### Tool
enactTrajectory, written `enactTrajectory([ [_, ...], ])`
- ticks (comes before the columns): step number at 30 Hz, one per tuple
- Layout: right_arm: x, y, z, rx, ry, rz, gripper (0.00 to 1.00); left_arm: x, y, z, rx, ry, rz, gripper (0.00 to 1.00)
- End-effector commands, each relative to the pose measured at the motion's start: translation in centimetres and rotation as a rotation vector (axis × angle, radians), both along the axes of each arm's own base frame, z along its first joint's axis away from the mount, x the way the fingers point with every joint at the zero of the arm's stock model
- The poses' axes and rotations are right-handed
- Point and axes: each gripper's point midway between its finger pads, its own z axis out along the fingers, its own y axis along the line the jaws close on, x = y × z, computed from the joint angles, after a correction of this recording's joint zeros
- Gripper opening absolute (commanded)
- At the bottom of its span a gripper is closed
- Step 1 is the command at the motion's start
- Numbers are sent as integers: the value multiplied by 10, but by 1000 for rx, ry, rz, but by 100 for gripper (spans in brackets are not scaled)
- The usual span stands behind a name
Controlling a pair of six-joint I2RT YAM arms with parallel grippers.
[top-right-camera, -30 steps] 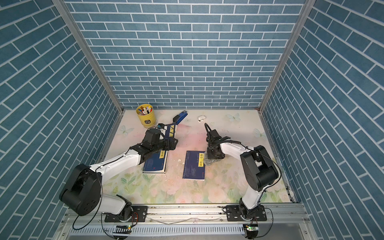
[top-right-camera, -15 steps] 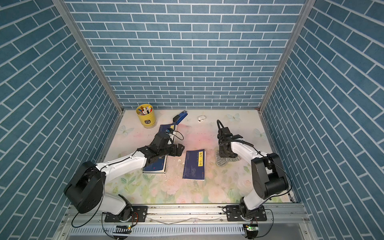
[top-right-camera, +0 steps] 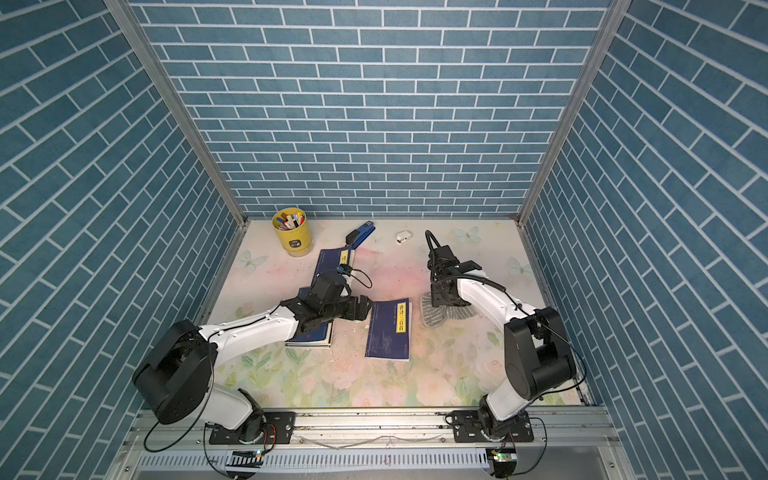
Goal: Wipe the cover of the book
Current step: Place the cleaning item at the center of the board.
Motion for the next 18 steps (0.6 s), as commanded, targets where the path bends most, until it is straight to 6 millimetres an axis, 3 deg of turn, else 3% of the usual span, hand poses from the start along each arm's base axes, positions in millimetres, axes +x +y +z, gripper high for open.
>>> enactTrajectory([
  [1, -2, -3, 17, -23, -17, 36, 74, -5, 2, -5, 1, 10, 11, 95],
  [4, -5, 6, 20, 31, -15, 58, 75, -5, 2, -4, -2, 10, 10, 95],
  [10, -29, 64, 22, 216, 4, 227, 76, -9, 1, -7, -11, 23, 14, 95],
  [15, -54, 95, 1, 252, 80, 303, 69, -15, 0, -12, -27, 40, 16, 94],
  [18, -64, 104, -14, 264, 108, 302, 63, -20, -3, -15, -34, 50, 11, 94],
])
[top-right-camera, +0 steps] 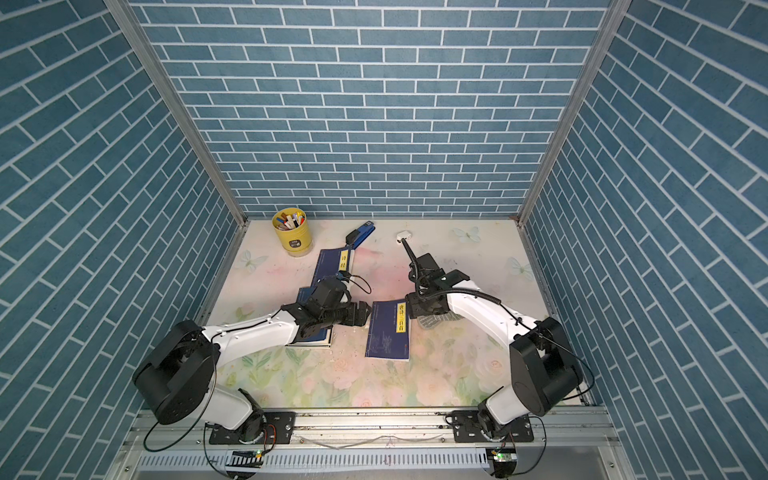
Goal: Wipe the cover of the book
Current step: Place the cleaning item at the center of the board, then pick up the book from the center of the board.
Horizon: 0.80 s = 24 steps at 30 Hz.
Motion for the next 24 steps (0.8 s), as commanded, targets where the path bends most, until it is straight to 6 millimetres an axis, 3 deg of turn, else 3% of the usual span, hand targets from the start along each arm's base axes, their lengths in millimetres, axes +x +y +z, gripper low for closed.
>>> enactTrajectory([
  [1, -16, 14, -19, 54, 76, 11, 60, -6, -6, 3, -31, -1, -8, 93],
  [12, -36, 36, -52, 153, 150, -37, 44, -31, -17, -9, -66, 66, -6, 89],
  [20, -42, 22, -79, 90, 191, -116, 27, -48, -20, -24, -74, 114, 3, 87],
  [24, -45, 20, -87, 73, 218, -133, 20, -53, -27, -31, -97, 145, -22, 76],
])
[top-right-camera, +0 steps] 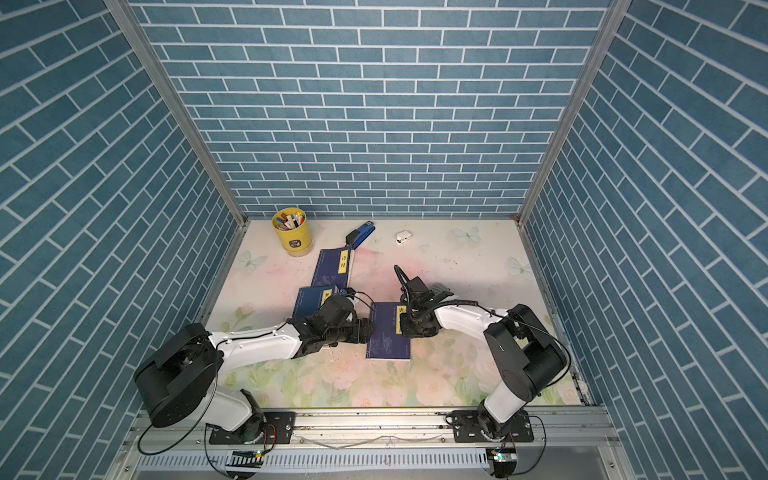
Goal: Wipe the cover of the book
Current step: Pick up the book from the center of the board.
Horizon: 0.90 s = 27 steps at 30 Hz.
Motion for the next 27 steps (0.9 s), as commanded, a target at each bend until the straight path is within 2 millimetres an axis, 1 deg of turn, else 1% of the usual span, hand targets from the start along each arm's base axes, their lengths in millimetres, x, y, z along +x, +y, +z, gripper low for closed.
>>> enactTrajectory([
  [1, -10, -10, -21, -54, 64, -42, 18, -6, -8, -6, -30, 29, -20, 74],
  [5, -18, -15, -31, -73, 99, -57, 16, -11, -15, -10, -68, 56, -44, 65],
  [9, -23, -17, -36, -62, 115, -74, 15, -19, -27, -16, -130, 101, -85, 60],
  [14, -23, -15, -34, -47, 110, -78, 15, -17, -35, -19, -159, 104, -91, 53],
  [16, -21, -12, -31, -34, 101, -77, 15, -11, -38, -15, -160, 85, -91, 51],
  [19, -20, -7, -31, -15, 106, -68, 15, 3, -45, -7, -150, 53, -91, 48],
  [20, -19, -6, -31, -13, 108, -66, 15, 9, -49, -1, -162, 38, -94, 47],
  [23, -18, -3, -34, -5, 111, -73, 15, 20, -62, 16, -193, 5, -108, 41],
  [27, -14, 3, -33, 22, 102, -78, 15, 31, -72, 35, -232, -18, -123, 32],
])
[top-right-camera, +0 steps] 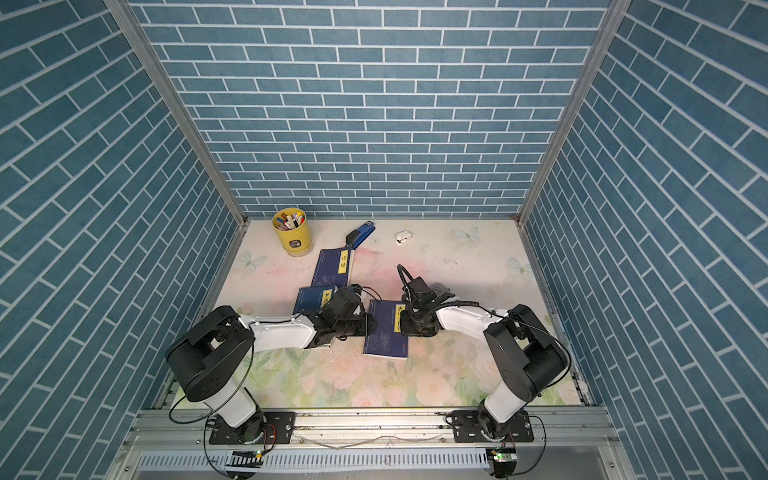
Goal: Wipe the cover of the book
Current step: Pick up the book from the center of the board.
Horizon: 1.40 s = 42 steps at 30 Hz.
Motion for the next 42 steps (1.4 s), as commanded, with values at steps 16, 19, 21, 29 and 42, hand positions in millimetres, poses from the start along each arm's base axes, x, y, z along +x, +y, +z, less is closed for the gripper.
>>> enactTrajectory([
  [16, 0, 12, -32, 3, 36, 4, 15, 9, -45, 63, -293, -34, -138, 16],
  [19, 6, 13, -29, 1, 11, 6, 15, 8, -41, 57, -272, -21, -141, 13],
  [21, 11, 14, -25, -4, -13, 12, 15, 7, -36, 54, -254, -16, -141, 10],
  [29, 41, 17, 29, -17, -198, 93, 28, 23, 10, 71, -184, -47, -68, 0],
  [42, 104, 10, 89, 67, -363, 76, 56, 31, 95, 147, -190, -131, 34, 0],
])
